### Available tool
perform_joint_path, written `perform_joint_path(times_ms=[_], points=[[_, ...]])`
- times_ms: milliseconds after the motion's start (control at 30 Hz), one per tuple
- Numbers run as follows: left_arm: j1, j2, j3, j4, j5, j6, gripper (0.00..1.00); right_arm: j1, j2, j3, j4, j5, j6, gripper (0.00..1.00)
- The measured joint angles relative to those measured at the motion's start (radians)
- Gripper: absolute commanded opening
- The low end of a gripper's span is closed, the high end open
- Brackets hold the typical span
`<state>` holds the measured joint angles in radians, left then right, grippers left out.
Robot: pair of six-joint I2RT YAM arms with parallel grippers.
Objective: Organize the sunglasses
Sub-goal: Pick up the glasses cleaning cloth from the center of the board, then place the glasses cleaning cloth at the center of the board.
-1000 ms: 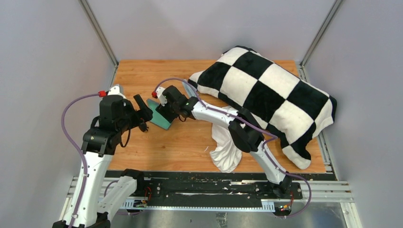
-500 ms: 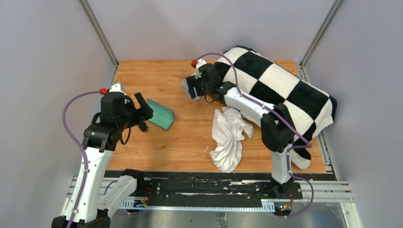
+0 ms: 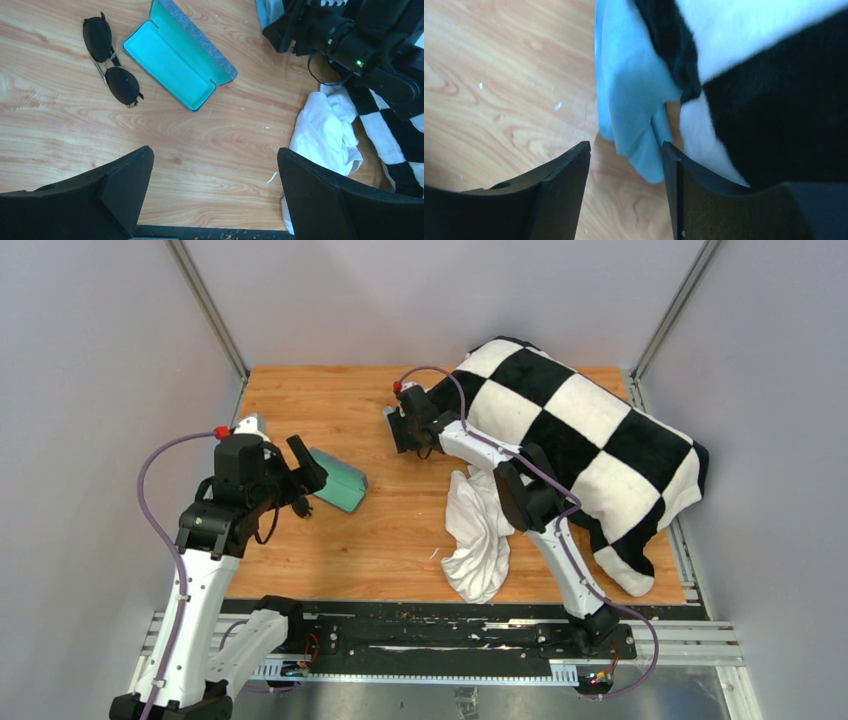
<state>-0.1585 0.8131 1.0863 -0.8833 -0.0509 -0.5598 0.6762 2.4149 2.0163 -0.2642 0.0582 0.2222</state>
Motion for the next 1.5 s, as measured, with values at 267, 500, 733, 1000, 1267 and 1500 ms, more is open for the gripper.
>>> perform_joint_path(times_ms=[267,500,733,1000,1267,1500], points=[[0.000,-0.011,0.000,0.000,0.006,0.001,1.00,0.000,0.090,0.137,-0.033,0.028,0.028,0.00],[0.000,0.006,-0.003,0.009,0.007,0.011,1.00,0.000,-0.179,-0.239,0.003,-0.130,0.090,0.00],[0.000,0.040,-0.115,0.072,0.097,0.002,1.00,0.015,-0.573,-0.676,0.118,-0.406,0.216,0.00],[0.000,0.024,-0.185,0.085,0.121,-0.024,1.00,0.160,-0.683,-0.888,0.225,-0.702,0.338,0.00],[0.000,-0.008,-0.174,0.097,0.120,-0.029,1.00,0.243,-0.800,-0.888,0.294,-0.812,0.340,0.12],[-0.003,0.003,-0.176,0.107,0.119,-0.036,1.00,0.156,-0.594,-0.875,0.254,-0.780,0.356,0.62]])
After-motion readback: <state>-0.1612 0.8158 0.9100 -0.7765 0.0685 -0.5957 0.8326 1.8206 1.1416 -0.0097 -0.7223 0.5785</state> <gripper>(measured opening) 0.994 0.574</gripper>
